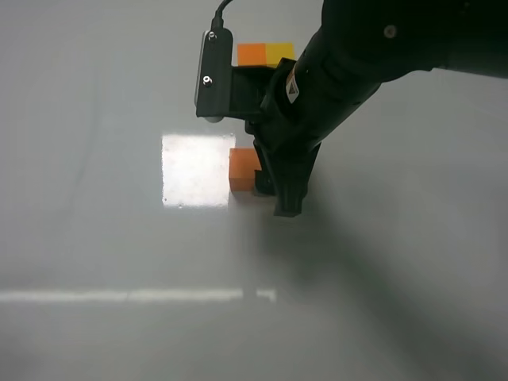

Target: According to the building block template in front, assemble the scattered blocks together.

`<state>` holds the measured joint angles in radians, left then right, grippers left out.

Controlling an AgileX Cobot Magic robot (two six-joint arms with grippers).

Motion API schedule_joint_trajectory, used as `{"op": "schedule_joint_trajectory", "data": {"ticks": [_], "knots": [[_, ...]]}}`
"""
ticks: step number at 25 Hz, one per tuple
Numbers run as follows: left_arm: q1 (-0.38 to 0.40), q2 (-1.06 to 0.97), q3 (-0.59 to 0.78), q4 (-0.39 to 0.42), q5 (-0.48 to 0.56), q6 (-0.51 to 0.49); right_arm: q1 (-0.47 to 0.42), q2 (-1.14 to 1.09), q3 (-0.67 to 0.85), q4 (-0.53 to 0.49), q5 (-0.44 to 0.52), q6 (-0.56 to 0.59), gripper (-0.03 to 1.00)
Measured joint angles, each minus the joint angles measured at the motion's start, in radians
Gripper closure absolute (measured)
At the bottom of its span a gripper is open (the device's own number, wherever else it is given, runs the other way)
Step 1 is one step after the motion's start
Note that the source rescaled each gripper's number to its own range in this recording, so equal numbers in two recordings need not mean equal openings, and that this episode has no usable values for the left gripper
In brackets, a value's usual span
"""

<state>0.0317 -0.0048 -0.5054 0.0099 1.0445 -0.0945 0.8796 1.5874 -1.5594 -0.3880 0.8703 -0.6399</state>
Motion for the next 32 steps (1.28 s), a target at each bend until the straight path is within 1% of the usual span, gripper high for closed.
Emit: {"op": "schedule_joint_trajectory", "data": {"ticks": [3, 5, 7, 9, 11, 14, 18, 21, 25, 28, 30, 32], "knots": [[0.0, 0.0, 0.0, 0.0, 0.0, 0.0, 0.028, -0.045, 0.0, 0.013, 0.011, 0.005, 0.36], [0.0, 0.0, 0.0, 0.0, 0.0, 0.0, 0.028, -0.078, 0.0, 0.02, 0.025, 0.033, 0.36], [0.0, 0.0, 0.0, 0.0, 0.0, 0.0, 0.01, -0.107, 0.0, 0.029, 0.044, 0.082, 0.36], [0.0, 0.0, 0.0, 0.0, 0.0, 0.0, -0.033, -0.14, 0.0, 0.045, 0.062, 0.136, 0.36], [0.0, 0.0, 0.0, 0.0, 0.0, 0.0, -0.098, -0.172, 0.0, 0.067, 0.085, 0.19, 0.36], [0.0, 0.0, 0.0, 0.0, 0.0, 0.0, -0.227, -0.222, 0.0, 0.109, 0.125, 0.268, 0.36], [0.0, 0.0, 0.0, 0.0, 0.0, 0.0, -0.393, -0.284, -0.001, 0.126, 0.188, 0.406, 0.36], [0.0, 0.0, 0.0, 0.0, 0.0, 0.0, -0.553, -0.338, 0.035, 0.132, 0.211, 0.501, 0.36], [0.0, 0.0, 0.0, 0.0, 0.0, 0.0, -0.737, -0.44, 0.163, 0.135, 0.218, 0.622, 0.36], [0.0, 0.0, 0.0, 0.0, 0.0, 0.0, -0.855, -0.54, 0.283, 0.172, 0.225, 0.662, 0.36], [0.0, 0.0, 0.0, 0.0, 0.0, 0.0, -0.9, -0.611, 0.367, 0.207, 0.225, 0.665, 0.36], [0.0, 0.0, 0.0, 0.0, 0.0, 0.0, -0.919, -0.693, 0.465, 0.225, 0.22, 0.669, 0.36]]}}
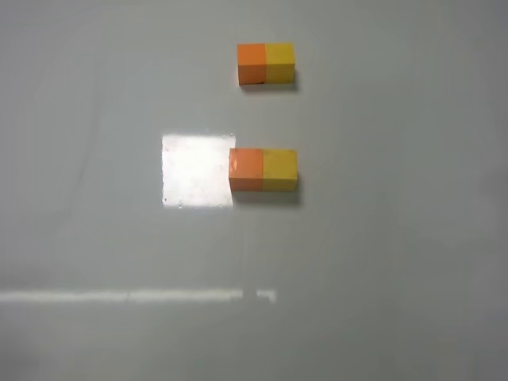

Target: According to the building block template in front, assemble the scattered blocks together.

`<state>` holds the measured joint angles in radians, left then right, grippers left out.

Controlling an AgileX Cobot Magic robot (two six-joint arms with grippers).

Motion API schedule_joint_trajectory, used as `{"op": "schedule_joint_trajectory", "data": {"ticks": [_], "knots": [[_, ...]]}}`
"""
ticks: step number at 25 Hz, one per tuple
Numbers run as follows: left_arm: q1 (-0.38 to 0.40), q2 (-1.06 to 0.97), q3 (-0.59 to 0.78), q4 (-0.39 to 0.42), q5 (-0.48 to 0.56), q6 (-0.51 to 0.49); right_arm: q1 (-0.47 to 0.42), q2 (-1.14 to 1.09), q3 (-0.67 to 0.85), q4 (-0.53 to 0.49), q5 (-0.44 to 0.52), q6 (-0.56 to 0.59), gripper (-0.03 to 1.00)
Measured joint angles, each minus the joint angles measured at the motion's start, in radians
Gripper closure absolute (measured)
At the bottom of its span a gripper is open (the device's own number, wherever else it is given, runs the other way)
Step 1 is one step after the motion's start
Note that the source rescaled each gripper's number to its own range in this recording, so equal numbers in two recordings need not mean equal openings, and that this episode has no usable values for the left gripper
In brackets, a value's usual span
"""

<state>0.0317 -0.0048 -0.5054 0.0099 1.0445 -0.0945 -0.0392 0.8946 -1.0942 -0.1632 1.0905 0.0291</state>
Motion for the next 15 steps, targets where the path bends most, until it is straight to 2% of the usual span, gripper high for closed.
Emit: {"op": "schedule_joint_trajectory", "data": {"ticks": [5, 9, 15], "knots": [[0.0, 0.0, 0.0, 0.0, 0.0, 0.0, -0.001, -0.271, 0.264, 0.014, -0.09, 0.054, 0.36], [0.0, 0.0, 0.0, 0.0, 0.0, 0.0, -0.001, -0.489, 0.444, 0.024, -0.103, 0.085, 0.35], [0.0, 0.0, 0.0, 0.0, 0.0, 0.0, -0.001, -0.793, 0.573, 0.052, -0.096, 0.077, 0.35]]}}
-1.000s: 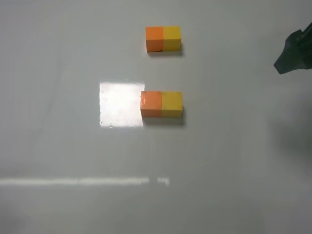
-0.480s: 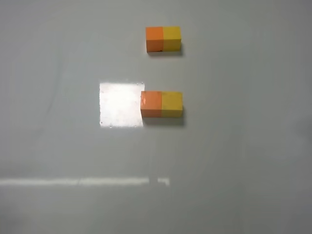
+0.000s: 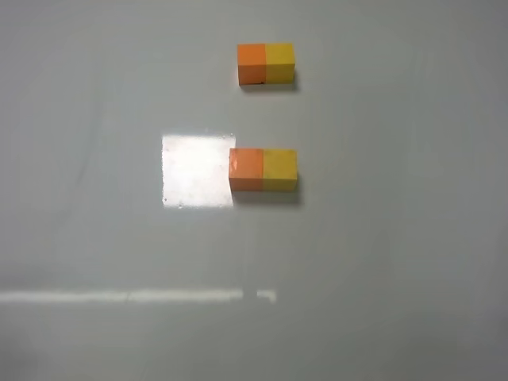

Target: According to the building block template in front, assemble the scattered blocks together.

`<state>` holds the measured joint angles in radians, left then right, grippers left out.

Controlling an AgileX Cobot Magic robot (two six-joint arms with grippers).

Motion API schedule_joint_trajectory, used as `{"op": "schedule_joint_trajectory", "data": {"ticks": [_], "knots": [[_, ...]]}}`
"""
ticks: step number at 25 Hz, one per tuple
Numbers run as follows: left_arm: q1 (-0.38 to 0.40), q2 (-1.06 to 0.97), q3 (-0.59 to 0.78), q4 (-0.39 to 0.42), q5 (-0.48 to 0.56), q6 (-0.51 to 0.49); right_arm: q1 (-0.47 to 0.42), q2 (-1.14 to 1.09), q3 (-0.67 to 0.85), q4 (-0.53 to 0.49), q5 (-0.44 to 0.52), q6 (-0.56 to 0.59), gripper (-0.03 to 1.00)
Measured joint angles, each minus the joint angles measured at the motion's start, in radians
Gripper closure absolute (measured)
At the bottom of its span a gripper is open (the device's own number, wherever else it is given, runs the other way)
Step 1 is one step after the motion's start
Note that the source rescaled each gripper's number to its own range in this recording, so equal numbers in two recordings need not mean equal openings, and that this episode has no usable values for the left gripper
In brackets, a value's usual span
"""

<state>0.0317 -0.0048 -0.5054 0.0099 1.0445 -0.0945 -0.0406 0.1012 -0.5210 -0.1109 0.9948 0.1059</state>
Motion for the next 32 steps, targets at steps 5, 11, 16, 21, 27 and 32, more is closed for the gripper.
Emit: {"op": "schedule_joint_trajectory", "data": {"ticks": [5, 11, 16, 21, 27, 32], "knots": [[0.0, 0.0, 0.0, 0.0, 0.0, 0.0, 0.0, -0.106, 0.008, 0.054, -0.001, -0.071, 0.35], [0.0, 0.0, 0.0, 0.0, 0.0, 0.0, 0.0, -0.106, 0.014, 0.096, -0.004, -0.106, 0.35], [0.0, 0.0, 0.0, 0.0, 0.0, 0.0, 0.0, -0.106, 0.014, 0.097, -0.004, -0.106, 0.35], [0.0, 0.0, 0.0, 0.0, 0.0, 0.0, 0.0, -0.107, 0.014, 0.097, -0.004, -0.106, 0.4], [0.0, 0.0, 0.0, 0.0, 0.0, 0.0, 0.0, -0.107, 0.015, 0.097, -0.004, -0.106, 0.41], [0.0, 0.0, 0.0, 0.0, 0.0, 0.0, 0.0, -0.107, 0.015, 0.097, -0.004, -0.106, 0.41]]}}
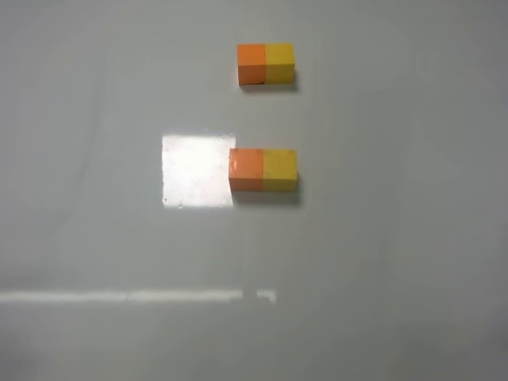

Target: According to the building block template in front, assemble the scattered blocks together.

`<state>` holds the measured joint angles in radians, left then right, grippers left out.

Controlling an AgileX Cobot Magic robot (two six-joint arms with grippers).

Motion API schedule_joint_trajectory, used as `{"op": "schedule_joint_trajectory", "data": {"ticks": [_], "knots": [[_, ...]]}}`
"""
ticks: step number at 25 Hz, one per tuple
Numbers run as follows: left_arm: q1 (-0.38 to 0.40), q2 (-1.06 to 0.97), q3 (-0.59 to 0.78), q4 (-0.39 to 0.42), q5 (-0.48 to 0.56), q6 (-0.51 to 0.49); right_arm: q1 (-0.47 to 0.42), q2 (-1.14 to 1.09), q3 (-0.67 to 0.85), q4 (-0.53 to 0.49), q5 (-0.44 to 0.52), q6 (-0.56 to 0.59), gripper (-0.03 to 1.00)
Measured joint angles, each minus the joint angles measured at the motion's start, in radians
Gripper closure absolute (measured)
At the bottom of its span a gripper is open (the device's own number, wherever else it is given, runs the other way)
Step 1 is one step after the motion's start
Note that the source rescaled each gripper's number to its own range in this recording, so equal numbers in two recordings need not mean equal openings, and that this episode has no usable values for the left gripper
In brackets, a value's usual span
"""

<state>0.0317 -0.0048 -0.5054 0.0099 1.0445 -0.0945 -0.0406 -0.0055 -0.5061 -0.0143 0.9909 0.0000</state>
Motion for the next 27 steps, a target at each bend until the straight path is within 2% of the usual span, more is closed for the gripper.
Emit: {"op": "schedule_joint_trajectory", "data": {"ticks": [27], "knots": [[0.0, 0.0, 0.0, 0.0, 0.0, -0.001, 0.0, 0.0, 0.0, 0.0, 0.0, 0.0, 0.41]]}}
